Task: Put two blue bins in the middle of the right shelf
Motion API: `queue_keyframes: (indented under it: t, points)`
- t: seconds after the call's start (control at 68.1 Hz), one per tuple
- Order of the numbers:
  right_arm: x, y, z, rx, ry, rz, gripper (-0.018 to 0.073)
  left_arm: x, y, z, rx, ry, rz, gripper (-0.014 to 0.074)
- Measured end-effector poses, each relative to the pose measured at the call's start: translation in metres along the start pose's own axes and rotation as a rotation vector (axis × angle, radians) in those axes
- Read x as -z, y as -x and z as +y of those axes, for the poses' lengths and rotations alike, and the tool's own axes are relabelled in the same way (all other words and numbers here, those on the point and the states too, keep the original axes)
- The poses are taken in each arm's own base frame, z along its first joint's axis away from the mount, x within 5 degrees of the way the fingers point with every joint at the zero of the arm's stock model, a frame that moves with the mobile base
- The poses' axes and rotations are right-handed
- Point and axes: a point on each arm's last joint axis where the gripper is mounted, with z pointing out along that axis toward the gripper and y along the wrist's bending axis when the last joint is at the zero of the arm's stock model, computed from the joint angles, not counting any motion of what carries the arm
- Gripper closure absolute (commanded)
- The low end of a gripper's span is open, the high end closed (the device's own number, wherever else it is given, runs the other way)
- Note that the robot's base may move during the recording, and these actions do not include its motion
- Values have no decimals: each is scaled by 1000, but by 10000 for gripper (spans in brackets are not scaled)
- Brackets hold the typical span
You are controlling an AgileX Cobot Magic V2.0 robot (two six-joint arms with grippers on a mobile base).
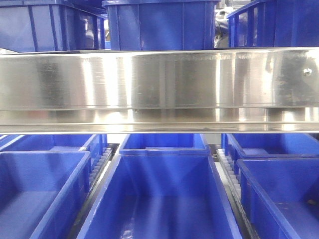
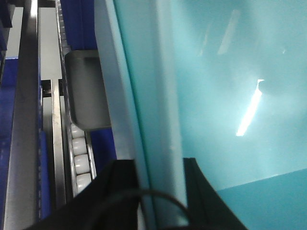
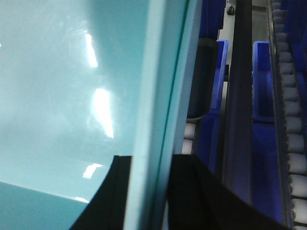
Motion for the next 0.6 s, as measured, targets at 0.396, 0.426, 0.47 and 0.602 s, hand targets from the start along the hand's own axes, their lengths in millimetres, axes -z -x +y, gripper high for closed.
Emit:
queue_keyframes:
  t: [0.396, 0.426, 0.47, 0.602]
  points:
    - [0, 1, 0, -1, 0, -8, 715, 0, 1, 0, -2, -1, -8, 707]
    - [0, 1, 0, -1, 0, -8, 715, 0, 1, 0, -2, -1, -8, 707]
    - [0, 1, 0, -1, 0, -8, 715, 0, 1, 0, -2, -1, -8, 707]
    - [0, 1, 0, -1, 1, -12, 715, 0, 1, 0, -2, -1, -8, 707]
